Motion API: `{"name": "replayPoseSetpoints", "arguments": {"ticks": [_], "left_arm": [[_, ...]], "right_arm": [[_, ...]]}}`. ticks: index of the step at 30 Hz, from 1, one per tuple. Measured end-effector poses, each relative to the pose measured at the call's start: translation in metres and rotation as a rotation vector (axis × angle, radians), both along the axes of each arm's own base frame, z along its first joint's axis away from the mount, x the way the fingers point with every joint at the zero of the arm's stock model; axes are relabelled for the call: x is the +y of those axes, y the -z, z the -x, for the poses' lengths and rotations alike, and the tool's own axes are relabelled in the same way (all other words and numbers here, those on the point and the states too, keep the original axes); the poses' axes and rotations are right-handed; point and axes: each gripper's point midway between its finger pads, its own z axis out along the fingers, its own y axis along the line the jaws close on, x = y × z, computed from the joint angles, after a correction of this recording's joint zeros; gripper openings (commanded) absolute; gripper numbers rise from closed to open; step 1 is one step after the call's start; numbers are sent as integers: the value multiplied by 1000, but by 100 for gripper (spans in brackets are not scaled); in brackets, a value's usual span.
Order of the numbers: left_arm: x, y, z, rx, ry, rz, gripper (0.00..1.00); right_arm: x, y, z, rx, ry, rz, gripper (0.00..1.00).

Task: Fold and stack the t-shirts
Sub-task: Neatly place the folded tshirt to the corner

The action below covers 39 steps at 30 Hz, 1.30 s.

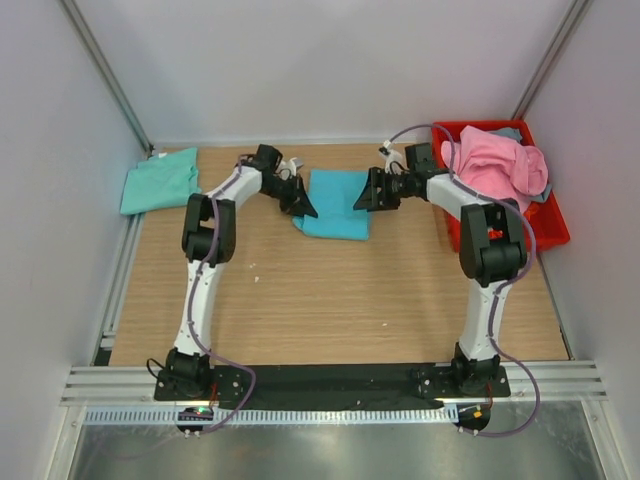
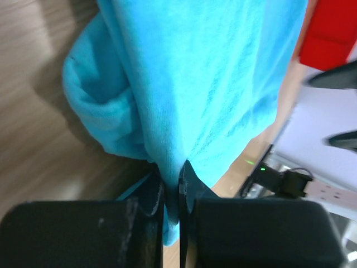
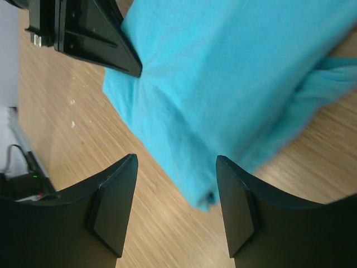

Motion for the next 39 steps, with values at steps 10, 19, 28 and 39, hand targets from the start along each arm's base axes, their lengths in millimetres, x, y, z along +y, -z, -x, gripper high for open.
{"name": "replayPoseSetpoints", "arguments": {"ticks": [10,19,28,39], "left_arm": [[101,-26,14,-100,24,-313,0],[187,-28,15,-135,11,-571,0],[250,-88,-32,-299,-103,-692,0],[316,-103,-43,-334,-195,-837,0]], "right_arm": [[-34,-133,33,-414,-2,145,65],[-49,-130,82,-416,-10,193,65],[-54,-144,106,-470,1,191,65],[-66,-144,110,-479,33,196,65]]}}
